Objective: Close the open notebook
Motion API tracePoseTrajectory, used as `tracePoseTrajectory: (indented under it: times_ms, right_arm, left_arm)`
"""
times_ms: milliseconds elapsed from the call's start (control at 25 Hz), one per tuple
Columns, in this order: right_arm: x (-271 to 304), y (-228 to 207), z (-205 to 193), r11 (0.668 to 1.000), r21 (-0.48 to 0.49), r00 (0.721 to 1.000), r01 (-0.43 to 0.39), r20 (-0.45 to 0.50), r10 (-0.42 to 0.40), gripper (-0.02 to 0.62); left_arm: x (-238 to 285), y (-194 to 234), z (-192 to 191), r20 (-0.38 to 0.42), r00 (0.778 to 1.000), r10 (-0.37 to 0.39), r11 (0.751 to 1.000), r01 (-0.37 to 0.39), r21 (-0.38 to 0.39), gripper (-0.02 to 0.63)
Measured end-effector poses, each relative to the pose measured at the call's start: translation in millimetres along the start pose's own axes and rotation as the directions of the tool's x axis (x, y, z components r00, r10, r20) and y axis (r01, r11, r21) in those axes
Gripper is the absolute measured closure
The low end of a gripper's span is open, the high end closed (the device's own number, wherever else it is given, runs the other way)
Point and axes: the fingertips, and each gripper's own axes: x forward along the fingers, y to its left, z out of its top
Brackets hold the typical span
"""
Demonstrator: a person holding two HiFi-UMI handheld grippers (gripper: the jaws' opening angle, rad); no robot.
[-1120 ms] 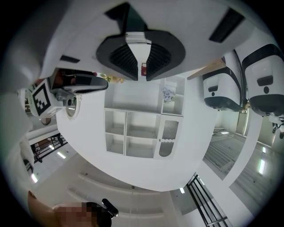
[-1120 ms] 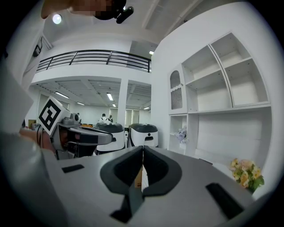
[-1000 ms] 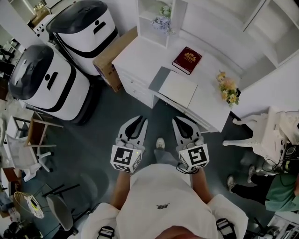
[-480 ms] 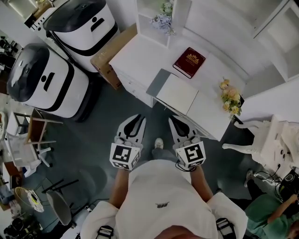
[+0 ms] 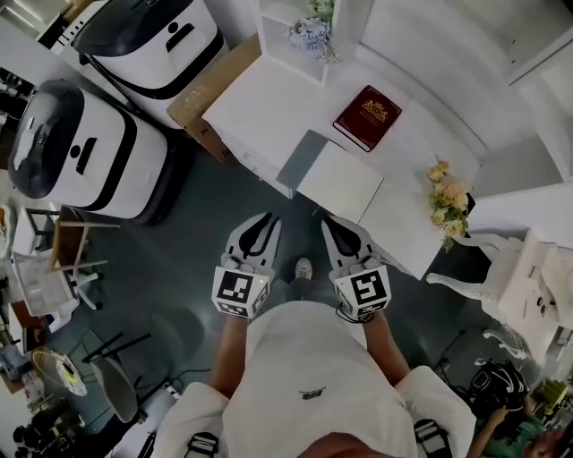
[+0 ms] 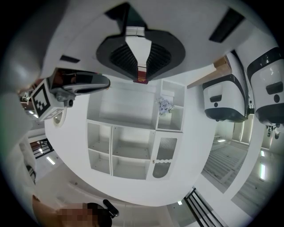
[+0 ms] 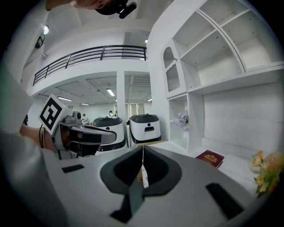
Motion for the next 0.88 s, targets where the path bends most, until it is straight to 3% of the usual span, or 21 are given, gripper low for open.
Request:
tracePoseTrajectory:
  times_ms: [400, 880]
  right_arm:
    - [37, -18, -29, 0.998, 0.052, 0.999, 0.03, -0.032, -0.029, 0.598]
    - [84, -31, -55, 0.987, 0.097, 0.99, 0.126, -0.083, -0.118, 0.598]
  left_arm:
    - [49, 26, -29, -0.053, 0.998, -0.039, 0.999, 0.037, -0.022, 0.606]
    - [94, 61, -60, -0.128, 0.979, -0.16, 0.987, 0.155, -0.047, 0.606]
